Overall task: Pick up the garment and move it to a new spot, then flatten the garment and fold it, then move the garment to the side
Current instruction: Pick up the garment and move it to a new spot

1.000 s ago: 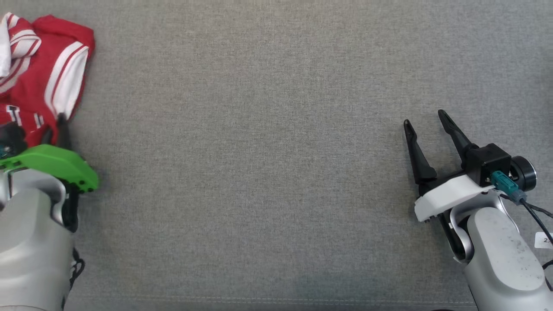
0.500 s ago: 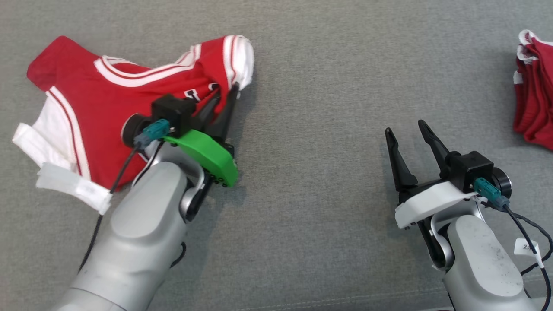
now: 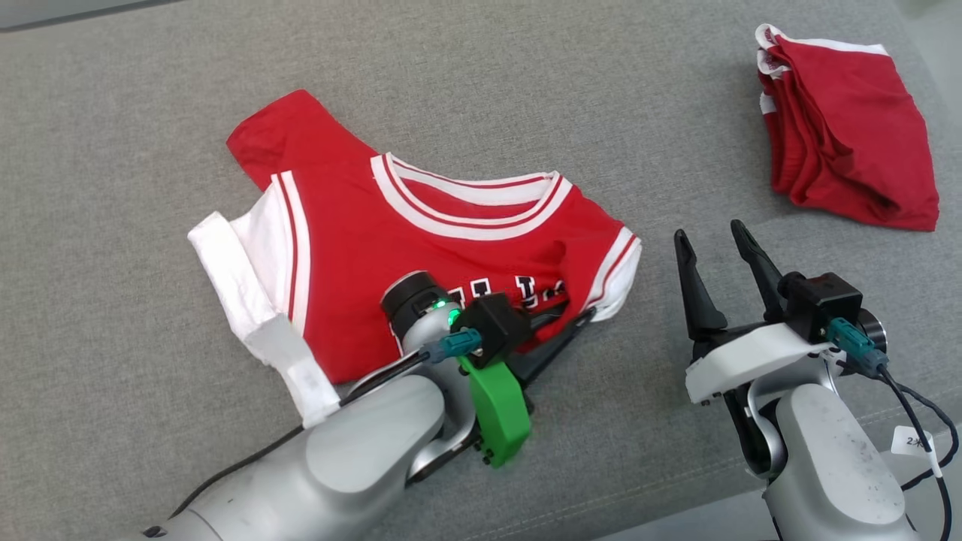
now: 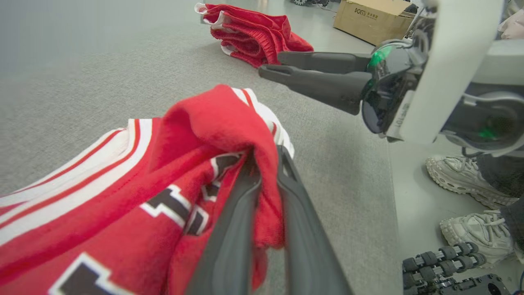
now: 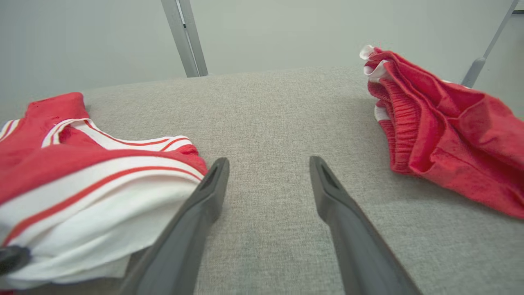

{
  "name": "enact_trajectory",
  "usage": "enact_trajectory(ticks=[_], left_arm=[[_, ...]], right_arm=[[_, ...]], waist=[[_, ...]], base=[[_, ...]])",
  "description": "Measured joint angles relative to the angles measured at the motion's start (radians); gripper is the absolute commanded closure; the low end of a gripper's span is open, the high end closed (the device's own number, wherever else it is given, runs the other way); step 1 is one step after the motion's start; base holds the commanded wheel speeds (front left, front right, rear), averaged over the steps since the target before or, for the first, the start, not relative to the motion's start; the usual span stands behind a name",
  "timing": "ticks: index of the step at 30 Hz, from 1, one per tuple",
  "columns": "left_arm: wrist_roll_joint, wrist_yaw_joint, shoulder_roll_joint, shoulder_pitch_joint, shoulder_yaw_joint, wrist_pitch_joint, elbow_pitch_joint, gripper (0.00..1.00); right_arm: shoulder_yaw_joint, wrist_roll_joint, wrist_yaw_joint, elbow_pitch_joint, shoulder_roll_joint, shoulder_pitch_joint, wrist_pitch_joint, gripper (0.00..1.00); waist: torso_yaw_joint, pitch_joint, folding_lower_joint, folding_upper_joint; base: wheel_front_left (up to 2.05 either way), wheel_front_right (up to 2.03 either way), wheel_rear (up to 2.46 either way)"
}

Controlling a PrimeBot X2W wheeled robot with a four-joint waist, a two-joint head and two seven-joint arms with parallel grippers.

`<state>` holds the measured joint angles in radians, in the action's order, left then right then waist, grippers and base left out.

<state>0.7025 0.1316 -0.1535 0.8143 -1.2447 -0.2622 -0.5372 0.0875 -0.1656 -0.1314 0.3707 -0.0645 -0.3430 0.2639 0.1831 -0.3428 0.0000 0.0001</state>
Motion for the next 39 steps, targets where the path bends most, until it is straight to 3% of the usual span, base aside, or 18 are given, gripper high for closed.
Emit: enact_trajectory(ticks=[1,2,3,4,5,10,16,21,29,39], left_arm=[[0.006,0.000,-0.014,-0.001,-0.007,0.000,-0.001,1.00],[0.010,0.000,-0.026,-0.004,-0.012,0.000,-0.004,0.73],[0.011,0.000,-0.033,-0.010,-0.014,0.000,-0.008,0.55],[0.016,0.000,-0.040,-0.020,-0.009,0.000,-0.011,0.07],[0.021,0.000,-0.046,-0.033,0.006,0.000,-0.013,0.00],[0.008,0.000,-0.079,-0.125,0.144,0.000,-0.004,0.00],[-0.092,0.000,-0.077,-0.285,0.438,-0.001,0.021,0.00],[-0.194,0.000,-0.040,-0.418,0.686,-0.002,0.052,0.00],[-0.332,0.000,0.026,-0.581,0.979,-0.002,0.109,0.00],[-0.461,0.000,0.080,-0.744,1.220,-0.002,0.182,0.00]], right_arm=[[-0.002,0.000,0.000,0.000,0.001,0.004,0.000,0.00],[-0.004,0.000,0.000,0.000,0.004,0.006,0.000,0.00],[-0.005,0.000,0.000,0.000,0.005,0.008,0.000,0.00],[-0.005,0.000,0.000,0.000,0.006,0.010,0.000,0.00],[-0.004,0.000,0.000,0.000,0.007,0.011,0.000,0.00],[-0.003,0.000,0.000,0.002,0.012,0.023,0.000,0.00],[-0.003,0.000,0.000,0.005,0.013,0.045,0.000,0.00],[-0.001,0.000,0.000,0.011,0.013,0.057,0.000,0.00],[0.012,-0.007,0.000,0.019,0.014,0.086,0.000,0.00],[0.019,-0.014,0.000,0.035,0.014,0.140,0.000,0.00]], waist=[[0.003,0.005,0.0000,0.0000],[0.004,0.010,0.0000,0.0000],[0.003,0.014,0.0000,0.0000],[0.000,0.018,0.0000,0.0000],[-0.005,0.022,0.0000,0.0000],[-0.038,0.053,0.0000,0.0000],[-0.079,0.104,0.0000,0.0000],[-0.111,0.149,0.0000,0.0000],[-0.140,0.210,0.0000,0.0000],[-0.140,0.282,0.0000,0.0000]], base=[[0.00,0.00,0.00],[0.00,0.00,0.00],[0.00,0.00,0.00],[0.00,0.00,0.00],[0.00,0.00,0.00],[0.00,0.00,0.00],[0.00,0.00,0.00],[0.00,0.00,0.00],[0.00,0.00,0.00],[0.00,0.00,0.00]])
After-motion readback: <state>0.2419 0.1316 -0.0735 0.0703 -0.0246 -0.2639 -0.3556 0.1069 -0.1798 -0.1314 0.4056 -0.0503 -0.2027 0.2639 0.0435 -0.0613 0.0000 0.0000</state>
